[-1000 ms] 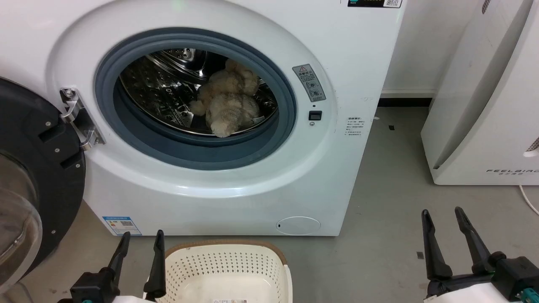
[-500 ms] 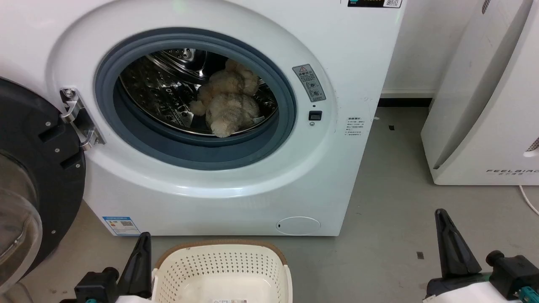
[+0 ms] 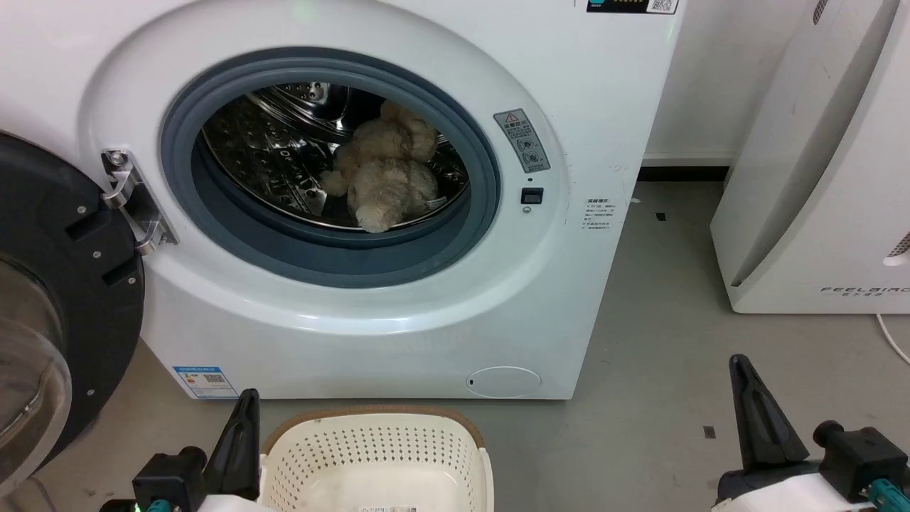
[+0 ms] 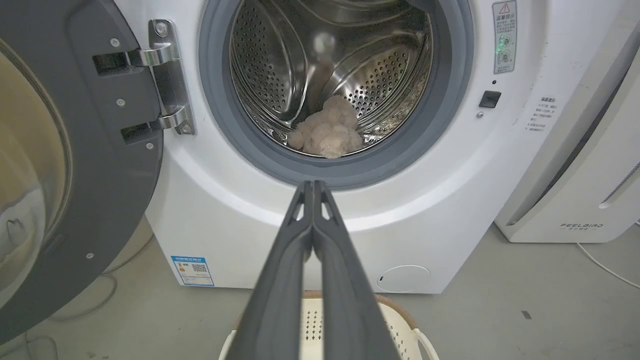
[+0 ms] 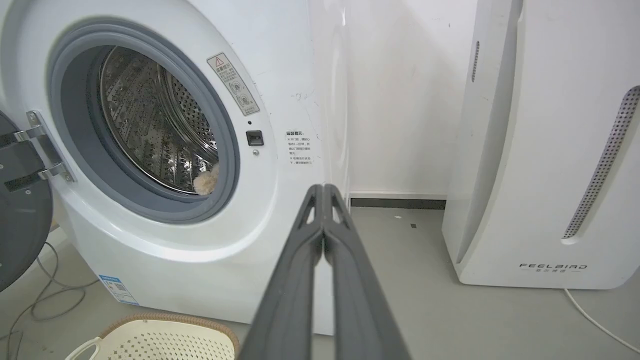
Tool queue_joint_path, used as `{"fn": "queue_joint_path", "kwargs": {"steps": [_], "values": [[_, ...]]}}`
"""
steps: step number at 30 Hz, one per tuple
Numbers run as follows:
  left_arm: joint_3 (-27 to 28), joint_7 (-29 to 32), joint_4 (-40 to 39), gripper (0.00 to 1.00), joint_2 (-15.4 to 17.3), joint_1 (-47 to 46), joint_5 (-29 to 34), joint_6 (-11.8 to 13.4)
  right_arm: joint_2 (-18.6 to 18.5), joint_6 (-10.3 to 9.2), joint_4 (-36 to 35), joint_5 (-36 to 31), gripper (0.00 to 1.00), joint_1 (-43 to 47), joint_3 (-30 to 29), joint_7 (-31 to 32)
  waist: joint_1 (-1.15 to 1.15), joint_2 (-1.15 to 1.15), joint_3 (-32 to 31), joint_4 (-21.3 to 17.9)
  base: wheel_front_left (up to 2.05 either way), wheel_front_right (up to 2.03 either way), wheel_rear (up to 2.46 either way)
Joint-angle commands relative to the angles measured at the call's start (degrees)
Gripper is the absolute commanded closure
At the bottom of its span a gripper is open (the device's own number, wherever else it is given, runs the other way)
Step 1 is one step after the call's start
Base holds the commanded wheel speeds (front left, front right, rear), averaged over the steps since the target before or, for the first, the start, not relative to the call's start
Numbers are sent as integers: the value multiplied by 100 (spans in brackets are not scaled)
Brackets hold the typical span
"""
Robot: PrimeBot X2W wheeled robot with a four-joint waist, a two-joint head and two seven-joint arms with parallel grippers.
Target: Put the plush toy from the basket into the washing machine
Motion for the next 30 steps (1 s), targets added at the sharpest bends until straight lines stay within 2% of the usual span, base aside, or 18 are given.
{"fn": "queue_joint_path", "kwargs": {"steps": [1, 30], "values": [[32, 28, -40, 100, -53, -69, 69, -26, 0, -1, -22, -70, 100, -58, 10, 32, 0, 0, -1, -1, 0, 0, 0], [228, 368, -139, 100, -327, -185, 564, -131, -1, -2, -57, -272, 100, -136, 53, 372, 0, 0, -18, -14, 0, 0, 0]]}}
